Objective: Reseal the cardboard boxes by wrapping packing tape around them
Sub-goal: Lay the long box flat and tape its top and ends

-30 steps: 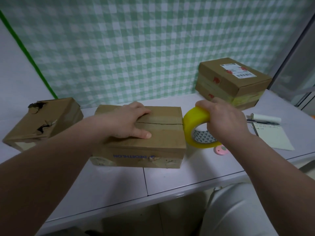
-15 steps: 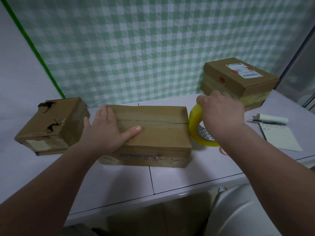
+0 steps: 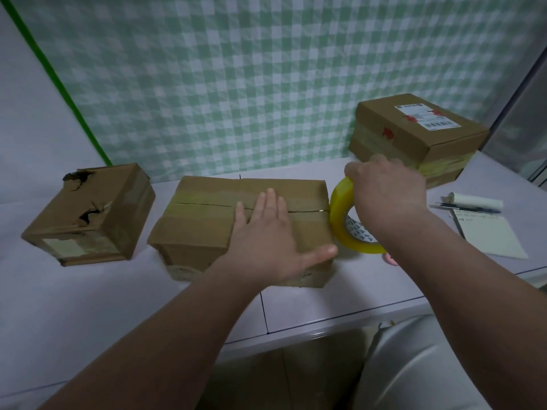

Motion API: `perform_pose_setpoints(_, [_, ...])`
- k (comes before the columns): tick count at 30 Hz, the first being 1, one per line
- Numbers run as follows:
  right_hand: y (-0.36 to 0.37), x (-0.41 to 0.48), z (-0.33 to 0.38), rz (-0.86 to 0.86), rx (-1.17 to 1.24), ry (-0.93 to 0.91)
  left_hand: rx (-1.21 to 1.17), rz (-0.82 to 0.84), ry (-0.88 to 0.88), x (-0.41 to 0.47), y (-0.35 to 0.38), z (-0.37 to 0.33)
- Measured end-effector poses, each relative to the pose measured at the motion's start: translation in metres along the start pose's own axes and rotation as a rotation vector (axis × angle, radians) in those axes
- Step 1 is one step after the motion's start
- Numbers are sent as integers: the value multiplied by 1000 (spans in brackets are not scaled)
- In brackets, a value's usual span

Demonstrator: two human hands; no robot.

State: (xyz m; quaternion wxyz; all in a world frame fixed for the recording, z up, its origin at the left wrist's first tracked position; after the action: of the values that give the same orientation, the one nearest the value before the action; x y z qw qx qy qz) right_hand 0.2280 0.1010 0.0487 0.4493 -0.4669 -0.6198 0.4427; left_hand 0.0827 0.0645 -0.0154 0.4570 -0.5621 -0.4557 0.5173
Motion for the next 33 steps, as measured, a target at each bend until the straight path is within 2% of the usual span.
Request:
perform_pose_setpoints(7, [1, -1, -1, -18, 32, -14, -1, -13, 90, 5, 5, -31])
perform_pose_setpoints(33, [27, -5, -16, -140, 202, 56, 26, -67, 60, 6, 7, -36])
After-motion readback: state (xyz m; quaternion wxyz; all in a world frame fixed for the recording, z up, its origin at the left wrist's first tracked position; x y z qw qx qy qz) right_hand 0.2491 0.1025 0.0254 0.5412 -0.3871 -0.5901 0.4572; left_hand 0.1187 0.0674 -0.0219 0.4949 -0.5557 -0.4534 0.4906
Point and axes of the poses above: each hand's wrist, its own x-axis towards the middle knuckle, its own y-axis out of the palm, z = x × y, the point moved 4 cm from there along x, towards the middle knuckle, and after that the axes turned 5 degrees about -y, right-handed, at the moved point
